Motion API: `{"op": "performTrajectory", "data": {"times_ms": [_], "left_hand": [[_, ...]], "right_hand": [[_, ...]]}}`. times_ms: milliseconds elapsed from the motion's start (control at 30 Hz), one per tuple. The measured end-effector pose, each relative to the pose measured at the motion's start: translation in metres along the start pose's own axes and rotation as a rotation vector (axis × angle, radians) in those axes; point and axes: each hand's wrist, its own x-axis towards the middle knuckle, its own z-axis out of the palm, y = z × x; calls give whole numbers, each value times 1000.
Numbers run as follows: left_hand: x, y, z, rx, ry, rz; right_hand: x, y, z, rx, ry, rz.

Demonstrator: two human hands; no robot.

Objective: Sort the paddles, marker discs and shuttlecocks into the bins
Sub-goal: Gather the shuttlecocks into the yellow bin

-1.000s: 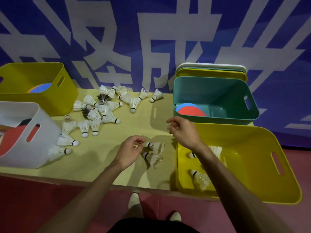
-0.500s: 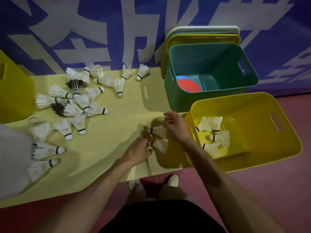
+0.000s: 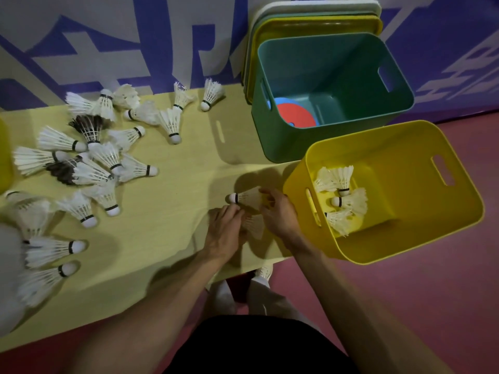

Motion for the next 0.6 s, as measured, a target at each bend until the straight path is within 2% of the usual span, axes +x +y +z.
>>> {"op": "performTrajectory", "data": {"times_ms": [200,333,600], "left_hand": [[-11,-12,-7,121,-7,46],[-28,-34,-22,86,9,-61],[-74,-78,-71,-185,217,-328]], "right_hand": [[3,-7,2,-31,-43,-4],[7,-16,10,-62,-104,-7],[14,-39,42,-106,-102,-24]]}}
